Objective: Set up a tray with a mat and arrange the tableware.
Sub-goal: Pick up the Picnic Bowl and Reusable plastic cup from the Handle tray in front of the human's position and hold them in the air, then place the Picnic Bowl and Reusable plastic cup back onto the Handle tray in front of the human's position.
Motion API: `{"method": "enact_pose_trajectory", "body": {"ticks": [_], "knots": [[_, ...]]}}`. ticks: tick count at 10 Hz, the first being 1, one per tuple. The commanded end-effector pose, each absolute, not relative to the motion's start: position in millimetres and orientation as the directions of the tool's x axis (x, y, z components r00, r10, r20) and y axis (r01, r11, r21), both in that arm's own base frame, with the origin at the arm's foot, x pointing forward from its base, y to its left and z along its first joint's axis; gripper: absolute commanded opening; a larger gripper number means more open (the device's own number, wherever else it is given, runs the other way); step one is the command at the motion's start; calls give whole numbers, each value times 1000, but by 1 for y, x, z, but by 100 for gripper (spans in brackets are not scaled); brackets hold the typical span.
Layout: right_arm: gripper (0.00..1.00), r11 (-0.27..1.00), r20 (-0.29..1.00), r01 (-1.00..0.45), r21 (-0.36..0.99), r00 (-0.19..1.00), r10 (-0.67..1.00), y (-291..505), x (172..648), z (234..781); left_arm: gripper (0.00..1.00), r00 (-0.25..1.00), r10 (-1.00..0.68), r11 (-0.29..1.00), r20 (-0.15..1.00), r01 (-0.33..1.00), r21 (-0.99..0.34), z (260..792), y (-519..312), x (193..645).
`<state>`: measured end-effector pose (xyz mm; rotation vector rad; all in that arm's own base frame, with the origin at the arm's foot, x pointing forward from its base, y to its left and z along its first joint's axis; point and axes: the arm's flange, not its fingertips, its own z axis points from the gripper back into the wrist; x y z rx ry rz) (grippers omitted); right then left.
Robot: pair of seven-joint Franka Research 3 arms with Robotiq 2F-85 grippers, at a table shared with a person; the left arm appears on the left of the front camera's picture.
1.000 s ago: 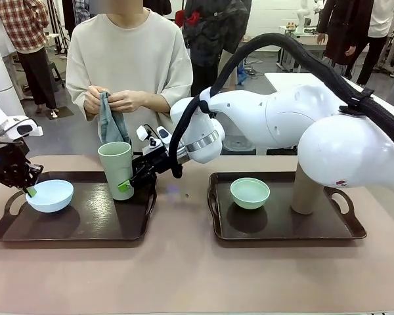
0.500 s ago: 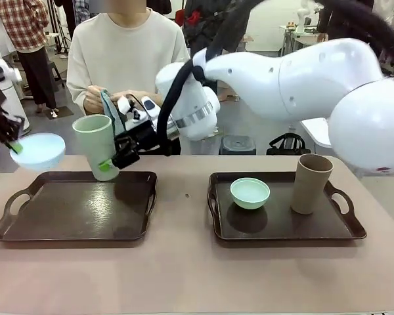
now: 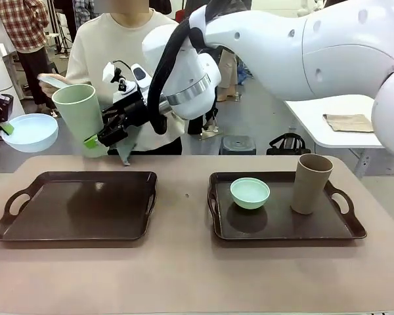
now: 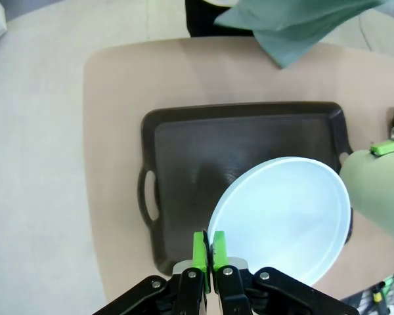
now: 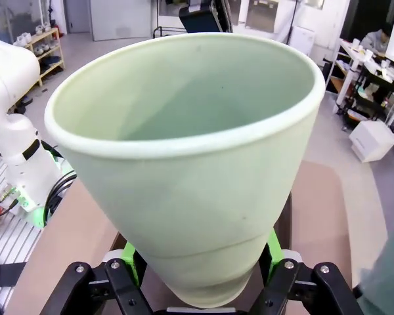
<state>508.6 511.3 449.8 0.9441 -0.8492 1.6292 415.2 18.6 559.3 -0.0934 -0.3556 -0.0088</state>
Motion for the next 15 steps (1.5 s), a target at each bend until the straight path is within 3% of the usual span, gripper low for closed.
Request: {"method": "enact_pose_trajectory", "body": {"ticks": [1,15], "knots": [[21,-245,894,-967,-69,-169,415,515,509,442,0,936,-2,995,352,37,-90,561,17,414],[21,-245,894,-967,-69,-169,415,515,509,442,0,936,-2,995,352,37,-90,561,17,414]]}}
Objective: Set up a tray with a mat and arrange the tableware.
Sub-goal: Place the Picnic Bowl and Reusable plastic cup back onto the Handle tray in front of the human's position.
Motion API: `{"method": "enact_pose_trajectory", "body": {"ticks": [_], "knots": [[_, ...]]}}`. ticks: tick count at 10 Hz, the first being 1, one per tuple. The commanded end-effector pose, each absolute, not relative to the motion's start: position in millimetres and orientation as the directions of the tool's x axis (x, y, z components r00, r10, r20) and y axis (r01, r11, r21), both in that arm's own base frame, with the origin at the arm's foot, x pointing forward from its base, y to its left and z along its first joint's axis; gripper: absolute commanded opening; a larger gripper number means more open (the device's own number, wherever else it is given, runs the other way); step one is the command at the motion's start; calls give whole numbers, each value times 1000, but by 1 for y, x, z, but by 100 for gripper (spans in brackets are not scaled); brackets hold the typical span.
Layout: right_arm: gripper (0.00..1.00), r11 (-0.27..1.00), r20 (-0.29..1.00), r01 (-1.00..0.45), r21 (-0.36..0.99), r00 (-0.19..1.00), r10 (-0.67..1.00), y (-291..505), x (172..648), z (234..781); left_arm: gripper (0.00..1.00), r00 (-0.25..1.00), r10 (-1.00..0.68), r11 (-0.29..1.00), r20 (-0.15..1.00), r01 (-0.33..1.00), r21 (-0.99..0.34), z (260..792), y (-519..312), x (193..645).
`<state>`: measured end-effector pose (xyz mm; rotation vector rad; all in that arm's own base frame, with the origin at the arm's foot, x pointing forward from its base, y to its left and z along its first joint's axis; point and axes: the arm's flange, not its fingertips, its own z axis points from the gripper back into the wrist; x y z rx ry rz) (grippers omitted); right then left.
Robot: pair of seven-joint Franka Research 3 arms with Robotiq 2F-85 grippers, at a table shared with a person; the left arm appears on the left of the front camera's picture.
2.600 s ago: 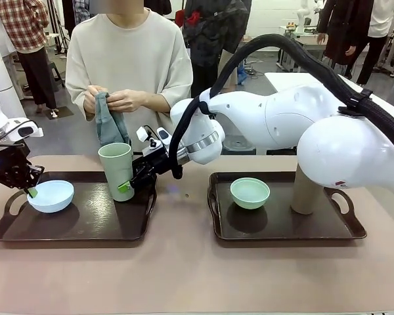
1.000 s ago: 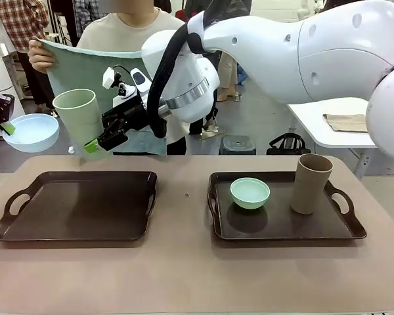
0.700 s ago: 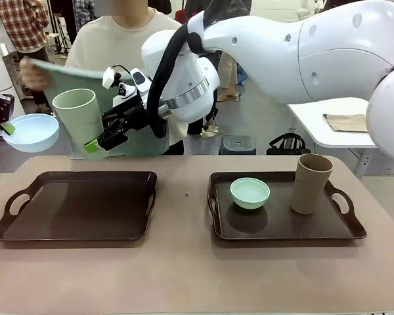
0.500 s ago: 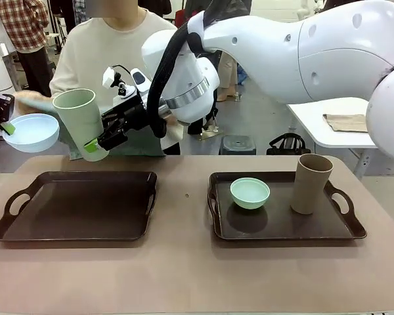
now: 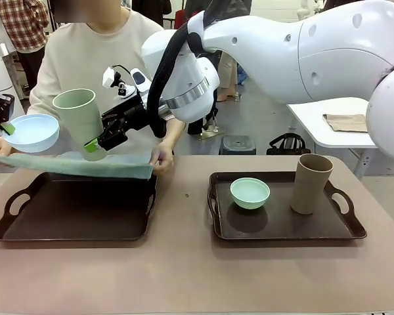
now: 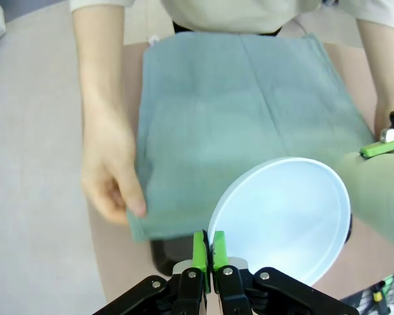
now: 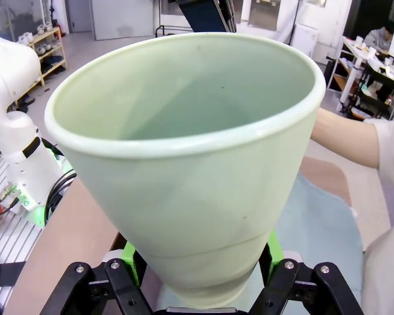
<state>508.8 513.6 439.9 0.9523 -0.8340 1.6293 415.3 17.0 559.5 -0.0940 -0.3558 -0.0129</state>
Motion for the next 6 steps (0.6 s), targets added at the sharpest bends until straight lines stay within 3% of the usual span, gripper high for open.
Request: {"method": "enact_pose_trajectory", "body": {"ticks": [1,6], "knots": [[21,-245,894,-967,-69,-169,415,515,509,442,0,936,-2,995,352,37,-90,561,17,414],[21,-245,894,-967,-69,-169,415,515,509,442,0,936,-2,995,352,37,-90,561,17,414]]}}
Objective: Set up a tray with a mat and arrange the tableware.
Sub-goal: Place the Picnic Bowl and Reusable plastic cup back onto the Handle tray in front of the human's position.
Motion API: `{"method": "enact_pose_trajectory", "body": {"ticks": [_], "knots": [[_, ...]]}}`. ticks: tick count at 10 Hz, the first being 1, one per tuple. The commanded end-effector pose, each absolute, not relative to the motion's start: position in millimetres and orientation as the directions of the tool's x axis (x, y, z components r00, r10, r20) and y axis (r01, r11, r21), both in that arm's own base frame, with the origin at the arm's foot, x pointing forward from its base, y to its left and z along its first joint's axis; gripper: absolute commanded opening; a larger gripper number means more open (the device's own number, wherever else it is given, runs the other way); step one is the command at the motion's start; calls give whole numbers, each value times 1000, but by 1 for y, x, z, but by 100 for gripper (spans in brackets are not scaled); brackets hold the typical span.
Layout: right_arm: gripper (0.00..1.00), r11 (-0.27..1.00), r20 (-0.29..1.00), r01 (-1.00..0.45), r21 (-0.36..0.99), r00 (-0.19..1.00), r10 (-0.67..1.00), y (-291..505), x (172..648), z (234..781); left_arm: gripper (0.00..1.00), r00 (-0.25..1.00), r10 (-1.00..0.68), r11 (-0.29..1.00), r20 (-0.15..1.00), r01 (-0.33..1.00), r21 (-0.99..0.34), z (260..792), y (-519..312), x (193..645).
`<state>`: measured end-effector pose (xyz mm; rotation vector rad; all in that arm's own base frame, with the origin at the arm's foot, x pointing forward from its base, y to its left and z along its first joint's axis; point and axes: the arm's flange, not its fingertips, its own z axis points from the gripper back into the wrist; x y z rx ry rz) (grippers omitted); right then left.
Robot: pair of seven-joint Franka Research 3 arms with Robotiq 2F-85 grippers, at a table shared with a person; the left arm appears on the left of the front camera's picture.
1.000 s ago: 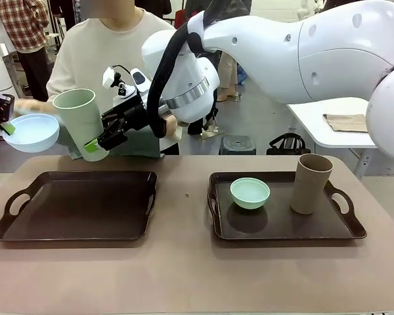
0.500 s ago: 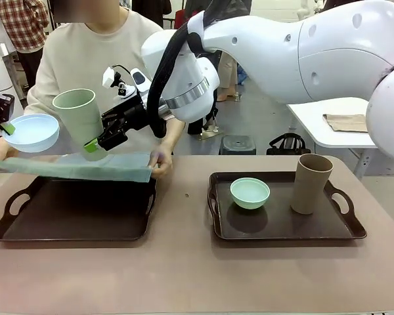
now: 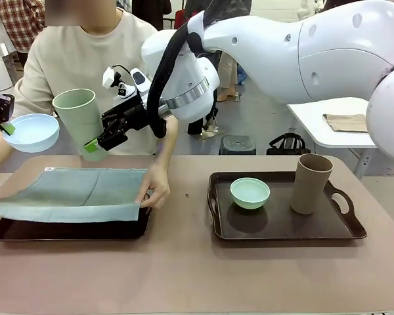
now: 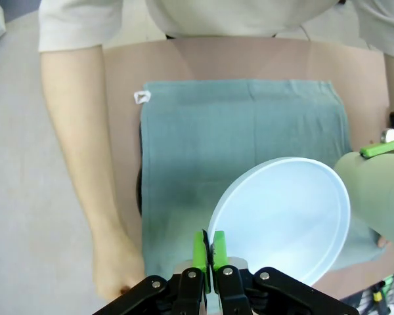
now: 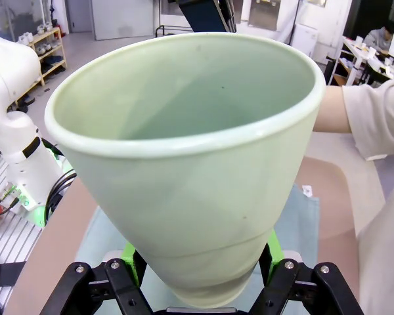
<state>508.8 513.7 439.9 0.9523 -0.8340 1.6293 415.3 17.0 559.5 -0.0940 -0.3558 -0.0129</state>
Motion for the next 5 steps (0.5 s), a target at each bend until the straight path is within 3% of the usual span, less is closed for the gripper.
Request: {"method": "enact_pose_trajectory", "body": {"ticks": [1,5], "knots": [[21,-245,894,-967,-69,-169,415,515,509,442,0,936,-2,995,352,37,-90,561,17,414],[21,-245,894,-967,-69,-169,415,515,509,442,0,936,-2,995,352,37,-90,561,17,414]]}}
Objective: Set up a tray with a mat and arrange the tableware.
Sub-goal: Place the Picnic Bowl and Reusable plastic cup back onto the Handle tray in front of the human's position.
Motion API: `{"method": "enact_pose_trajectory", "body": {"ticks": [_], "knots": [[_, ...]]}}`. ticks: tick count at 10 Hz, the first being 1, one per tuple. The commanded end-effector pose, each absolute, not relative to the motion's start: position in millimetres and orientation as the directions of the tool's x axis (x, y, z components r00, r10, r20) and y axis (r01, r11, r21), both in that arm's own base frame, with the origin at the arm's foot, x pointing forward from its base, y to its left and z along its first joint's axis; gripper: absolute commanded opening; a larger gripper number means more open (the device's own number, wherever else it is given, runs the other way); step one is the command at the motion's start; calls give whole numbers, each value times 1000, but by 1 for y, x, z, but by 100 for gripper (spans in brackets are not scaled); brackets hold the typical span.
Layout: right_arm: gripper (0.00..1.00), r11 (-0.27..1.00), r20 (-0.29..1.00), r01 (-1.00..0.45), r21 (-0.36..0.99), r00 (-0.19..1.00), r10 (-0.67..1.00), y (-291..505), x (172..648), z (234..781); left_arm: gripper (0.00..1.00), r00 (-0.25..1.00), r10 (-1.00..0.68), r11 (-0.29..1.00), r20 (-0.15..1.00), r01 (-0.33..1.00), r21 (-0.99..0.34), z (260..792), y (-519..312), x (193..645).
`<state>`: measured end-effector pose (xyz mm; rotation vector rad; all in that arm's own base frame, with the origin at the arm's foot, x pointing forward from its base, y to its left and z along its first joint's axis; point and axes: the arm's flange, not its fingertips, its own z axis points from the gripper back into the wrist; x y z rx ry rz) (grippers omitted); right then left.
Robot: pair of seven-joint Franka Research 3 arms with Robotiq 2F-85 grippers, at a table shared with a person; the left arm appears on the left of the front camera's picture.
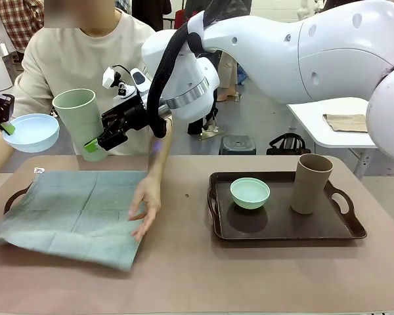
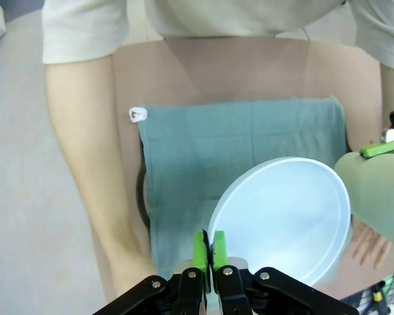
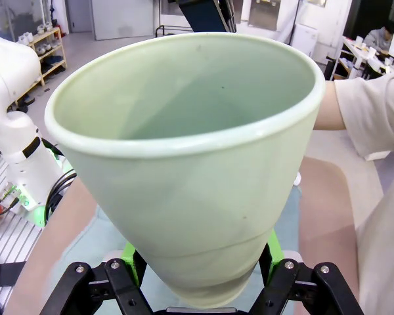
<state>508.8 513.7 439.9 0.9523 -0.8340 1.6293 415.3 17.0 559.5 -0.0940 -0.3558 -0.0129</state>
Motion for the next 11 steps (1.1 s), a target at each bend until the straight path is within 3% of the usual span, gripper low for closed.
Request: {"method": "enact_pose_trajectory", "body": {"ticks": [1,11], "knots": [[21,-245,894,-967,-69,-169,415,515,509,442,0,936,-2,995,352,37,-90,561,17,414],[21,-245,894,-967,-69,-169,415,515,509,442,0,936,-2,995,352,37,-90,561,17,414]]}}
